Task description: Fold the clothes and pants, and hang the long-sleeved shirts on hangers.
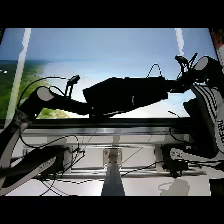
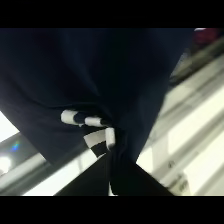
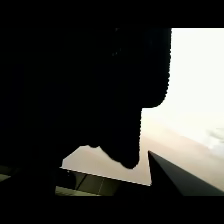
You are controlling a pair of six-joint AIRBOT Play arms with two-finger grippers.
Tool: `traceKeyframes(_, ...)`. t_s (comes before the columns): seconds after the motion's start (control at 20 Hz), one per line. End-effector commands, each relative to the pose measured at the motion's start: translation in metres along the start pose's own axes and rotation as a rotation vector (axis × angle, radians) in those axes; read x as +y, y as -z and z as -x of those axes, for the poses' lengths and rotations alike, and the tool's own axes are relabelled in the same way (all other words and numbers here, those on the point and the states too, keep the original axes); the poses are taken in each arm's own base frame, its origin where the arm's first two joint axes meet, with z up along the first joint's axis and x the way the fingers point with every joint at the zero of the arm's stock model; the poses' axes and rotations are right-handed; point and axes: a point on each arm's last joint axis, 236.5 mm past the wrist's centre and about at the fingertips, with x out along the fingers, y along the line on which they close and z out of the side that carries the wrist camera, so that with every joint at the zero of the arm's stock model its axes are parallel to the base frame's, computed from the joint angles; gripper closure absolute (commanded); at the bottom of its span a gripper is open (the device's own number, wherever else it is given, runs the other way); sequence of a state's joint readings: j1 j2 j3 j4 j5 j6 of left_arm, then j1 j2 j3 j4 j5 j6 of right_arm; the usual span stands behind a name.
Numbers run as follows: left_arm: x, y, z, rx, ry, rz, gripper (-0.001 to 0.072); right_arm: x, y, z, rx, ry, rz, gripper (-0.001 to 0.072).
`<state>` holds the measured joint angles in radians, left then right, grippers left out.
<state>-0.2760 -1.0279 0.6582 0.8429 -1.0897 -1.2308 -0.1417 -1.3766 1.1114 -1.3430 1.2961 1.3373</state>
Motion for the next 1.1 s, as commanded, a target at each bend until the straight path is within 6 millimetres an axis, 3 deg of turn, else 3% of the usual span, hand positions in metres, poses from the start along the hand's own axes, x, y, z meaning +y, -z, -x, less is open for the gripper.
traceKeyframes(0.0, 0.016, -0.020, -0.008, -0.118, -0.051, 0.028, 0.0313, -0.013, -0.021, -0.003, -0.088, 0.051, 0.007, 0.0113)
traceKeyframes(0.05, 0.017, -0.032, -0.007, -0.168, -0.053, 0.038, 0.0134, -0.016, -0.031, -0.002, -0.127, 0.060, -0.016, 0.0113)
traceKeyframes(0.1, 0.017, -0.040, -0.005, -0.203, -0.052, 0.047, 0.0113, -0.018, -0.039, -0.002, -0.159, 0.066, -0.036, 0.0117)
traceKeyframes(0.25, 0.020, -0.051, -0.002, -0.251, -0.062, 0.053, 0.0113, -0.030, -0.055, -0.006, -0.142, 0.058, -0.064, 0.0118)
traceKeyframes(0.4, 0.020, -0.051, -0.002, -0.253, -0.063, 0.053, 0.0114, -0.045, -0.055, -0.009, -0.029, -0.052, -0.138, 0.0119)
traceKeyframes(0.6, 0.021, -0.054, -0.002, -0.264, -0.067, 0.053, 0.0114, -0.021, -0.046, -0.020, 0.065, -0.386, -0.112, 0.0118)
traceKeyframes(0.85, 0.031, -0.063, 0.002, -0.305, -0.111, 0.032, 0.0114, -0.034, -0.077, -0.047, -0.043, -0.349, -0.121, 0.0086)
traceKeyframes(1.05, 0.041, -0.082, 0.010, -0.394, -0.158, 0.020, 0.0115, -0.022, -0.064, -0.082, 0.068, -0.365, -0.139, 0.0087)
